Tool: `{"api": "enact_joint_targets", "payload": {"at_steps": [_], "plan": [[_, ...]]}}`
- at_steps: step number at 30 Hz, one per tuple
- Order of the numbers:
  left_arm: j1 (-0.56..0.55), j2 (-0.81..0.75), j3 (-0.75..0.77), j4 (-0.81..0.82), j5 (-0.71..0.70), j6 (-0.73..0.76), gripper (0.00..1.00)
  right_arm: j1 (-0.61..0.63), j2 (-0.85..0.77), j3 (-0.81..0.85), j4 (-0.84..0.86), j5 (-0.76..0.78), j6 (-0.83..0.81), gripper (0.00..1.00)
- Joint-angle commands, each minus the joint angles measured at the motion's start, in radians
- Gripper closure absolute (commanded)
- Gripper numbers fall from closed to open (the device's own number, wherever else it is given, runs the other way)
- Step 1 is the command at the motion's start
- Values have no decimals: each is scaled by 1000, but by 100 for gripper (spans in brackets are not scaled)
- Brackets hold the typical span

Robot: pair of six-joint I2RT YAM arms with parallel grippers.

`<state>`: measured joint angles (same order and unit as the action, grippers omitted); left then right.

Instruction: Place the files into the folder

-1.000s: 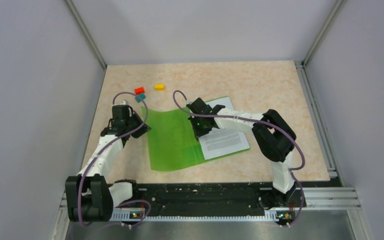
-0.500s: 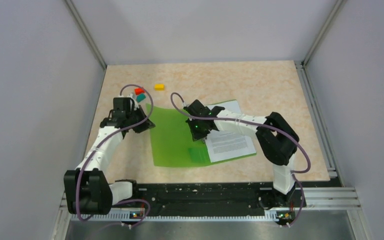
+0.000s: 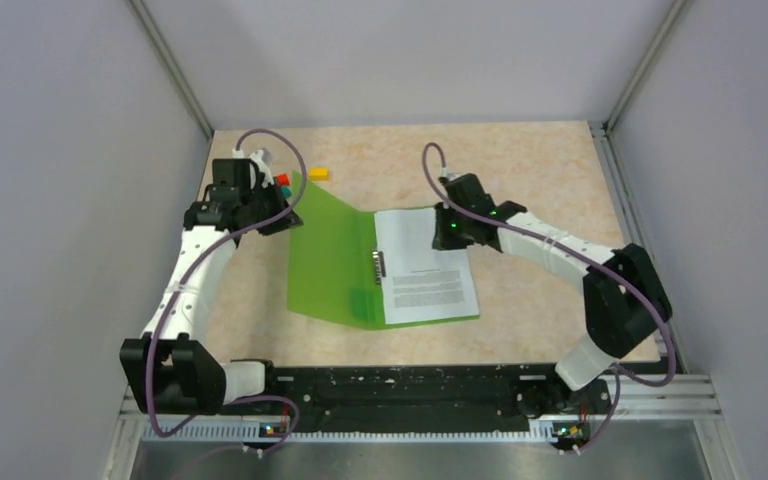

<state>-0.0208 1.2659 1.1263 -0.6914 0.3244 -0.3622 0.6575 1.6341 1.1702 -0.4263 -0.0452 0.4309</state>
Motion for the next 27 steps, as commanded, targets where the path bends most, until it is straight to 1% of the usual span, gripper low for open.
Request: {"api": "enact_joint_targets", "payload": {"at_steps": [1, 4, 6, 9, 10, 13, 15, 22, 27], "plan": [[-1, -19, 128, -22, 14, 69, 100, -140, -109, -143, 106, 21, 55, 83], [-1, -15, 157, 11, 97, 31, 100, -237, -149, -249, 186, -8, 89, 81], [-11, -3, 159, 33, 141, -6, 100, -284, -157, -311, 251, -48, 111, 78], [-45, 11, 144, 68, 166, -59, 99, -304, -135, -366, 333, -87, 135, 70], [-59, 12, 136, 91, 170, -86, 97, -303, -121, -377, 354, -102, 143, 69], [-107, 5, 100, 166, 166, -160, 88, -304, -74, -409, 450, -159, 179, 66], [-137, -2, 74, 212, 148, -209, 78, -304, -54, -428, 496, -179, 210, 66], [-250, 6, 6, 409, 114, -350, 51, -288, -41, -462, 548, -178, 248, 65], [-341, 56, -3, 525, 110, -398, 42, -279, -31, -473, 563, -182, 256, 64]]}}
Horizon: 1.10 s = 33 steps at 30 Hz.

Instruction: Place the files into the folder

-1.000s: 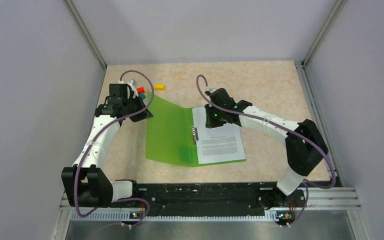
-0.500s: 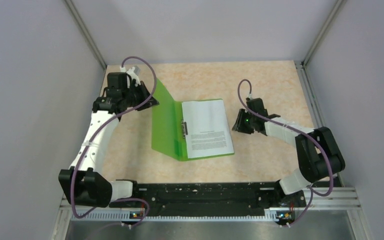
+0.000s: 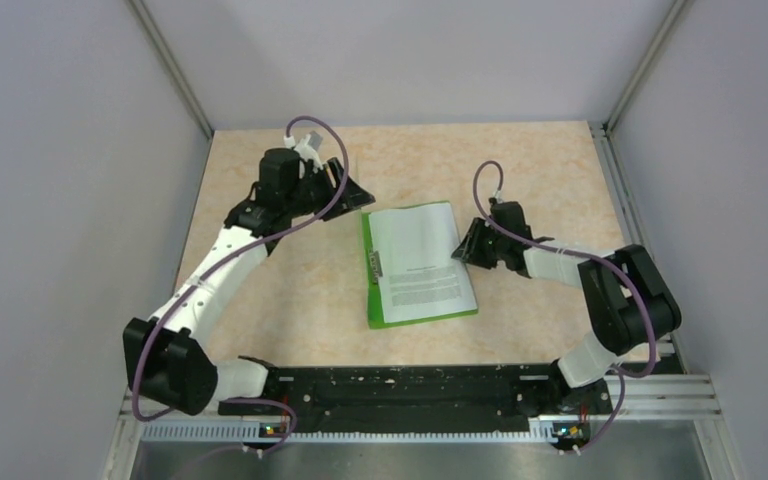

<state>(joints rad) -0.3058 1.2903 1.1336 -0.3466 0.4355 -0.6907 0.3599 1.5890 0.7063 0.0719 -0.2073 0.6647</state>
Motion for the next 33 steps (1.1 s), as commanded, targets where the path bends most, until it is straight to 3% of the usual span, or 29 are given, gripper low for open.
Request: {"api": "enact_joint_targets", "payload": {"at_steps": [1, 8, 16, 24, 33], "plan": [[-72, 48, -11, 200, 1, -75, 41, 23, 16, -11, 68, -19, 27, 64], [-166, 174, -30, 368, 19, -116, 38, 53, 1, -29, 62, 19, 37, 63], [-190, 309, -80, 542, 78, -163, 37, -3, -196, -37, -92, 123, -8, 54], [-198, 475, -91, 577, 103, -162, 37, -19, -404, -17, -221, 235, -33, 50], [-221, 634, -84, 503, 91, -95, 37, -18, -436, 6, -249, 227, -43, 48]]}}
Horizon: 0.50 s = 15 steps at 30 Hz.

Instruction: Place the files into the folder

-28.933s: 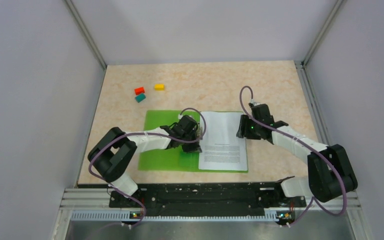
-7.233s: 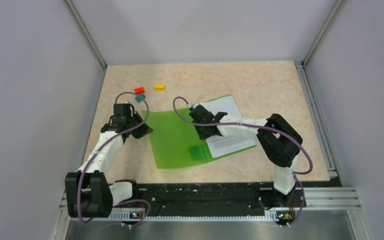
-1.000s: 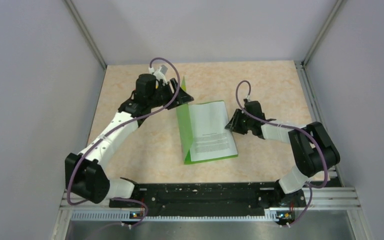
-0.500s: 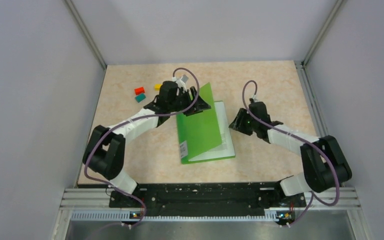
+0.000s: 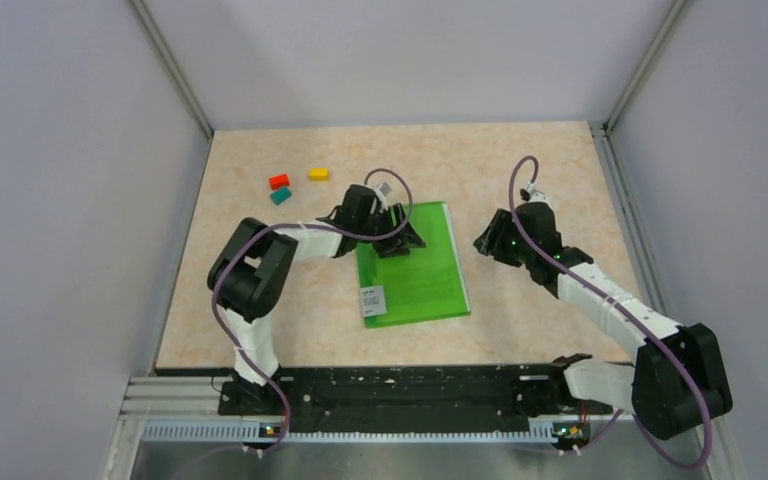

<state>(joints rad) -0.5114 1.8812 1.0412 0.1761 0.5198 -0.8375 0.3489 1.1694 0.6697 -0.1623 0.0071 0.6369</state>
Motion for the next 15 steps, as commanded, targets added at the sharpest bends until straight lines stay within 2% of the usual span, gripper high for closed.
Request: {"api": "enact_joint_targets", "payload": {"at_steps": [1, 7, 15], "plan": [[-17, 55, 15, -50, 2, 68, 37, -6, -13, 41, -13, 10, -13, 48], [-22, 69, 21, -215, -51, 169, 37, 12, -1, 42, 0, 16, -10, 48], [-22, -82, 123, -409, -128, 289, 36, 36, 31, 99, -5, 2, -17, 48]]}}
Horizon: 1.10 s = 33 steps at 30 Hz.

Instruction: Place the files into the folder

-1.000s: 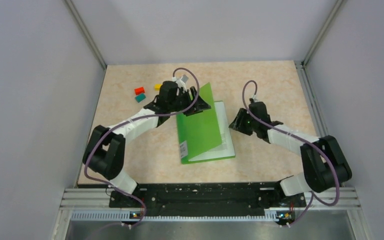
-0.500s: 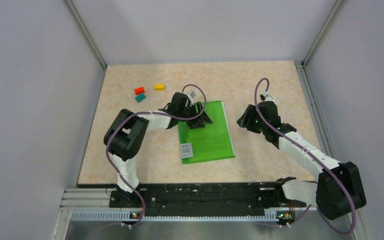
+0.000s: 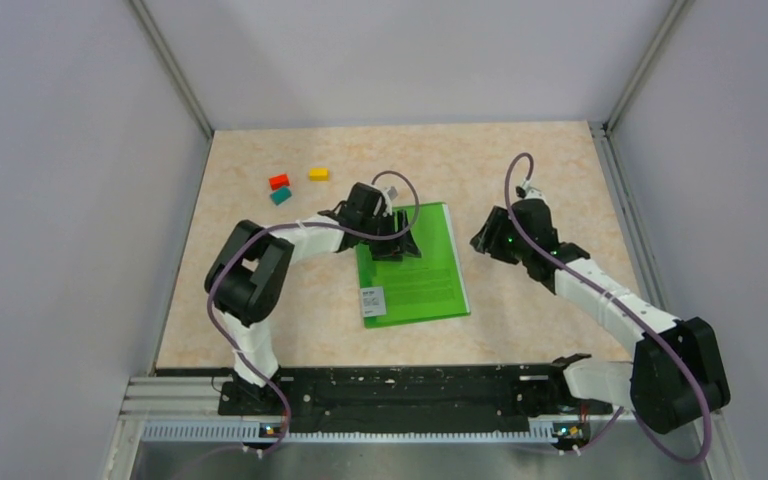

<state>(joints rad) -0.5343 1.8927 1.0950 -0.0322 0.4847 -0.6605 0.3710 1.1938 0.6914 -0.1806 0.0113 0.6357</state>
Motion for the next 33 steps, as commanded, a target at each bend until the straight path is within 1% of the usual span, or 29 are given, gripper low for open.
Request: {"api": "enact_joint_targets", "payload": {"at_steps": [1, 2, 7, 8, 9, 13, 14, 15, 16, 17, 18, 20, 24, 27, 33], "plan": [[1, -117, 94, -228, -99, 126, 36, 14, 12, 95, 4, -5, -19, 48], [2, -140, 114, -253, -103, 139, 36, 16, 21, 118, -15, -35, -24, 48], [7, -261, 197, -350, -145, 187, 35, 35, 36, 206, -58, -88, -44, 47], [9, -288, 209, -362, -156, 193, 34, 37, 39, 221, -65, -98, -47, 41], [12, -316, 214, -368, -170, 199, 33, 38, 39, 234, -69, -107, -48, 38], [23, -416, 225, -389, -212, 201, 27, 41, 43, 295, -92, -134, -58, 35], [25, -441, 224, -395, -227, 202, 26, 40, 43, 308, -95, -140, -63, 25], [26, -467, 219, -393, -248, 202, 26, 40, 44, 322, -97, -146, -70, 18], [28, -494, 212, -389, -279, 202, 8, 41, 44, 338, -98, -152, -75, 17], [30, -517, 212, -394, -302, 203, 3, 41, 46, 350, -97, -159, -78, 17], [34, -541, 211, -403, -317, 207, 2, 42, 49, 359, -98, -166, -81, 16], [43, -583, 205, -419, -349, 214, 2, 41, 58, 377, -96, -184, -89, 2], [52, -660, 185, -457, -455, 182, 2, 40, 78, 411, -104, -195, -109, 1], [56, -711, 155, -472, -533, 167, 2, 41, 85, 423, -106, -174, -113, 1], [58, -759, 107, -474, -594, 149, 2, 40, 91, 438, -111, -129, -115, 1]]}}
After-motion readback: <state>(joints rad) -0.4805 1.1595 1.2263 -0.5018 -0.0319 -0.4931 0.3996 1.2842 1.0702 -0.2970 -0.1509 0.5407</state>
